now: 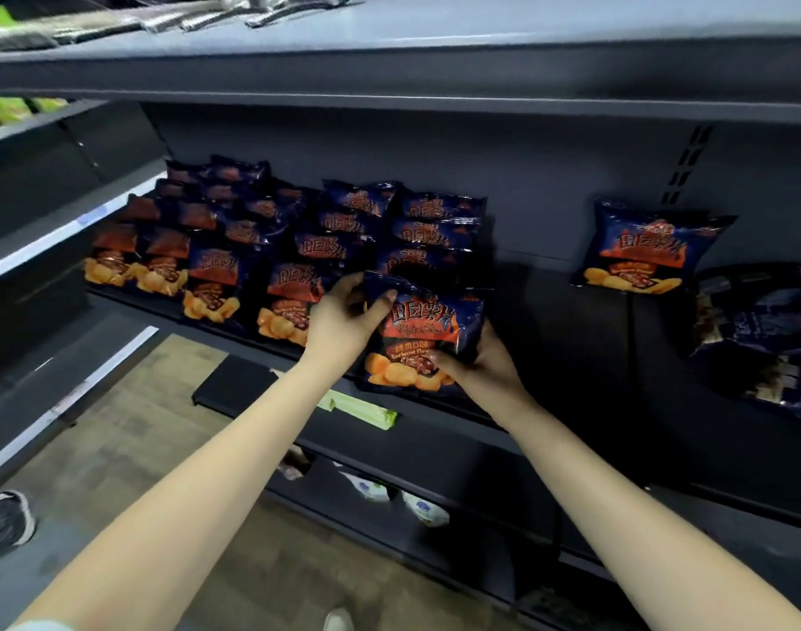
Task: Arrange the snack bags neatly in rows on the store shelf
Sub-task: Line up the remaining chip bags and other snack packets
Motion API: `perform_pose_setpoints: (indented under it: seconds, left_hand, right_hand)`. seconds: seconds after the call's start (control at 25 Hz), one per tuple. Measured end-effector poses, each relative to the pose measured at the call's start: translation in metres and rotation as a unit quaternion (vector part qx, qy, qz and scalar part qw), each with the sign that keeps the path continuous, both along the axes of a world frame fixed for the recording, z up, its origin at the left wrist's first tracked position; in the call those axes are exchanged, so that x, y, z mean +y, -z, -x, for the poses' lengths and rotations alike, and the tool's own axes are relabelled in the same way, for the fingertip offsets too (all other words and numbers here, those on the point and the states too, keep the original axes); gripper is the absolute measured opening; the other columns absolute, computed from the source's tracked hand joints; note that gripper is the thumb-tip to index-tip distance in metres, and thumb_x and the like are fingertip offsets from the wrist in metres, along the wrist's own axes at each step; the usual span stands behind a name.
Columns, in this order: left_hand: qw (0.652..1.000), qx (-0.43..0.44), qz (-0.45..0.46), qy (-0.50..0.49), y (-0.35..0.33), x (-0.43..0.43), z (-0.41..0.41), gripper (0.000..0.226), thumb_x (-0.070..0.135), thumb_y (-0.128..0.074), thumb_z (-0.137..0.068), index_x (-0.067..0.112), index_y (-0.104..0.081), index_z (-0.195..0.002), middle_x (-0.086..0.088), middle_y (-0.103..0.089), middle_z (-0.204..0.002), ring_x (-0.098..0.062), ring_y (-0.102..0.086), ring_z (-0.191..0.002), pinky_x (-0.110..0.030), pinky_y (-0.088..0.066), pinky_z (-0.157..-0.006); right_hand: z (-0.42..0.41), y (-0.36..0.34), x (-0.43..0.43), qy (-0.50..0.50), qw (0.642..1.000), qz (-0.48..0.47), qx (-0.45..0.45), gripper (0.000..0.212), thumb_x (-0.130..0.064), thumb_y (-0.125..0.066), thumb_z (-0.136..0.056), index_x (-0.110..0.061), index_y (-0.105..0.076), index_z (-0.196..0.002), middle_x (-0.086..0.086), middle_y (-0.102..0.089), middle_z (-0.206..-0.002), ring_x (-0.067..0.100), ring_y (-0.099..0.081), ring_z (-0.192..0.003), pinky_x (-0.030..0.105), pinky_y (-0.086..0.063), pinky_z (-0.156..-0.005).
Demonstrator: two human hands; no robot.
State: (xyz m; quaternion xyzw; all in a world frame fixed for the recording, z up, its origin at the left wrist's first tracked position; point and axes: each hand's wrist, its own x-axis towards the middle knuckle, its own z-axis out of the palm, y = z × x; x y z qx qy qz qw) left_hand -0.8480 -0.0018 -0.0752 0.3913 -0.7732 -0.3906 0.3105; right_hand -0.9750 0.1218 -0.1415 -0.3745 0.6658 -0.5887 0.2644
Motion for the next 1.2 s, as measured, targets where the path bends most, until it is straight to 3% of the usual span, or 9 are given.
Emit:
perform_pose_setpoints:
  seconds: [0.08, 0.16, 0.36, 0.44, 0.52, 0.64, 0.72, 0.88, 1.2]
  left_hand:
    - [0.998, -0.028, 0.054, 0.009, 0.008, -0.006, -0.005, 0.069, 0.037, -0.067, -0.083, 0.013, -0.037, -0.141, -0.006, -0.063, -0.119, -0.019, -0.058, -0.110, -0.016, -0.041, -0.084]
    - [0.994, -0.049, 0.097, 0.029, 0.019, -0.016, -0.008, 0.078, 0.036, -0.066, -0.083, 0.014, -0.025, -0.146, -0.012, -0.060, -0.125, -0.024, -0.054, -0.117, -0.017, -0.039, -0.086]
    - [0.950, -0.124, 0.284, 0.029, 0.047, -0.038, -0.012, 0.064, 0.046, -0.045, -0.088, 0.018, -0.030, -0.144, -0.007, -0.053, -0.134, -0.027, -0.032, -0.121, -0.047, -0.031, -0.102]
    - [0.933, -0.134, 0.329, 0.052, 0.055, -0.052, -0.009, 0.064, 0.046, -0.037, -0.088, 0.016, -0.032, -0.144, -0.005, -0.048, -0.139, -0.027, -0.030, -0.129, -0.051, -0.015, -0.112]
    - [0.928, -0.143, 0.336, 0.077, 0.062, -0.065, -0.008, 0.065, 0.047, -0.032, -0.088, 0.017, -0.028, -0.145, -0.004, -0.041, -0.145, -0.025, -0.020, -0.138, -0.050, 0.000, -0.115]
    - [0.917, -0.158, 0.352, 0.104, 0.071, -0.077, -0.009, 0.064, 0.050, -0.028, -0.090, 0.020, -0.020, -0.147, -0.002, -0.031, -0.151, -0.023, -0.007, -0.143, -0.049, 0.008, -0.115]
    - [0.913, -0.160, 0.356, 0.114, 0.076, -0.080, -0.010, 0.063, 0.051, -0.024, -0.093, 0.020, -0.015, -0.147, -0.001, -0.025, -0.154, -0.022, -0.003, -0.144, -0.049, 0.008, -0.115]
    - [0.908, -0.154, 0.370, 0.122, 0.083, -0.085, -0.010, 0.065, 0.055, -0.008, -0.094, 0.017, -0.013, -0.148, -0.002, -0.015, -0.156, -0.022, 0.000, -0.145, -0.049, 0.009, -0.115]
    - [0.906, -0.166, 0.369, 0.125, 0.084, -0.088, -0.008, 0.067, 0.055, -0.004, -0.094, 0.017, -0.015, -0.148, -0.001, -0.012, -0.157, -0.021, 0.004, -0.144, -0.048, 0.009, -0.114]
  right_hand:
    - [-0.011, 0.000, -0.013, 0.022, 1.000, 0.014, -0.011, 0.067, -0.008, -0.072, -0.078, -0.026, -0.036, -0.132, -0.020, -0.055, -0.115, -0.007, -0.052, -0.109, 0.007, -0.040, -0.089]
    - [-0.020, 0.003, -0.028, 0.039, 0.998, 0.032, -0.025, 0.081, -0.003, -0.069, -0.080, -0.024, -0.023, -0.143, -0.021, -0.052, -0.119, -0.015, -0.049, -0.108, 0.003, -0.039, -0.087]
    - [-0.038, 0.007, -0.049, 0.116, 0.992, 0.042, 0.003, 0.102, -0.004, -0.068, -0.077, -0.029, 0.000, -0.149, -0.005, -0.037, -0.145, -0.002, -0.039, -0.128, 0.023, -0.035, -0.108]
    - [-0.041, 0.007, -0.057, 0.160, 0.986, 0.004, 0.055, 0.103, -0.012, -0.072, -0.076, -0.024, -0.001, -0.150, 0.000, -0.031, -0.145, -0.009, -0.032, -0.121, 0.017, -0.032, -0.105]
    - [-0.046, 0.006, -0.063, 0.214, 0.967, -0.052, 0.131, 0.105, -0.032, -0.073, -0.074, -0.018, -0.003, -0.150, 0.005, -0.030, -0.138, -0.008, -0.028, -0.110, 0.015, -0.031, -0.098]
    - [-0.050, 0.015, -0.068, 0.294, 0.927, -0.077, 0.221, 0.108, -0.063, -0.057, -0.068, -0.018, -0.002, -0.150, 0.012, -0.026, -0.143, 0.017, -0.026, -0.129, 0.038, -0.026, -0.109]
    - [-0.050, 0.018, -0.067, 0.295, 0.919, -0.062, 0.254, 0.101, -0.065, -0.052, -0.073, -0.028, 0.002, -0.149, 0.008, -0.012, -0.154, 0.019, -0.014, -0.140, 0.045, -0.018, -0.114]
    - [-0.050, 0.016, -0.067, 0.236, 0.918, -0.093, 0.305, 0.082, -0.063, -0.044, -0.080, -0.048, 0.006, -0.144, -0.016, 0.017, -0.154, 0.001, 0.008, -0.141, 0.053, -0.011, -0.117]
    - [-0.051, 0.014, -0.071, 0.240, 0.922, -0.141, 0.269, 0.088, -0.064, -0.049, -0.075, -0.053, 0.007, -0.142, -0.024, 0.019, -0.152, 0.011, -0.002, -0.145, 0.054, -0.023, -0.113]
